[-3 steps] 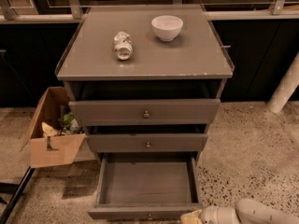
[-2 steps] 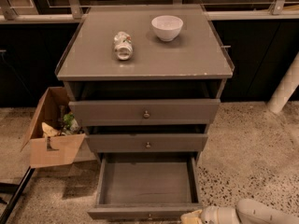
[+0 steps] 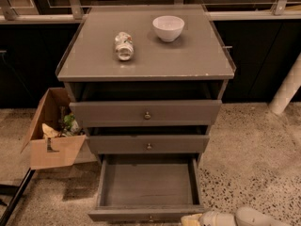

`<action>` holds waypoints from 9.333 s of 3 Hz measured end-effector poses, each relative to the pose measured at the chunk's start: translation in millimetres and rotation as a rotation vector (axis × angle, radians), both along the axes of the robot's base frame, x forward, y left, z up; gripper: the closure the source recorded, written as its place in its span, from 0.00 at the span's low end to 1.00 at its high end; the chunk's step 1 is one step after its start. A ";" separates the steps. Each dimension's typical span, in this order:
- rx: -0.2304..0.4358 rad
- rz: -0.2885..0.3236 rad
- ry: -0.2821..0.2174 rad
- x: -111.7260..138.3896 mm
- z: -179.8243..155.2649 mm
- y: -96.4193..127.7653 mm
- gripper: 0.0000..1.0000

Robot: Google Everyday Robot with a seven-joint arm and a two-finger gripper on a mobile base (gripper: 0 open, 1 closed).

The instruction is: Close bottom drawer

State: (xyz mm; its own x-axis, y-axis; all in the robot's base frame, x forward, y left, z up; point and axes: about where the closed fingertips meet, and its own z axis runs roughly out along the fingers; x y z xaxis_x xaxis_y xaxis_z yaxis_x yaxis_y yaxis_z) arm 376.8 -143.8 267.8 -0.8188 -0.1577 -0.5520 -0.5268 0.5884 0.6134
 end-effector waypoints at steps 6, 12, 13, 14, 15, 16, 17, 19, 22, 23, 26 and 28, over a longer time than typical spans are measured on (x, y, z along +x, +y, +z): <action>0.051 -0.028 0.122 28.8 -84.9 10.9 1.00; 0.081 -0.091 0.135 68.2 -109.5 23.5 1.00; 0.083 -0.063 0.139 86.7 -107.5 30.9 1.00; 0.067 -0.042 0.137 109.6 -100.5 37.5 1.00; 0.067 -0.042 0.137 109.6 -100.5 37.5 1.00; 0.069 -0.048 0.114 119.9 -97.4 34.7 1.00; 0.033 -0.034 0.065 158.4 -89.0 25.5 1.00; 0.032 -0.042 0.047 174.4 -84.7 24.5 1.00; -0.053 -0.017 0.054 229.1 -94.8 12.4 1.00; -0.096 -0.028 0.065 240.6 -106.2 9.4 1.00; -0.129 -0.048 0.075 251.9 -113.6 4.1 0.86; -0.129 -0.047 0.075 251.9 -113.6 4.2 0.39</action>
Offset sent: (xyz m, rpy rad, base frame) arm 0.0193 0.0010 -0.0554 0.0559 0.0624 -0.0264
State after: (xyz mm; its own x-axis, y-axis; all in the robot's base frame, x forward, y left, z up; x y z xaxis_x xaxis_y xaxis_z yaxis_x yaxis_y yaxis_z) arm 628.7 -139.6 154.1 -0.8653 -0.1833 -0.4664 -0.4519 0.6878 0.5680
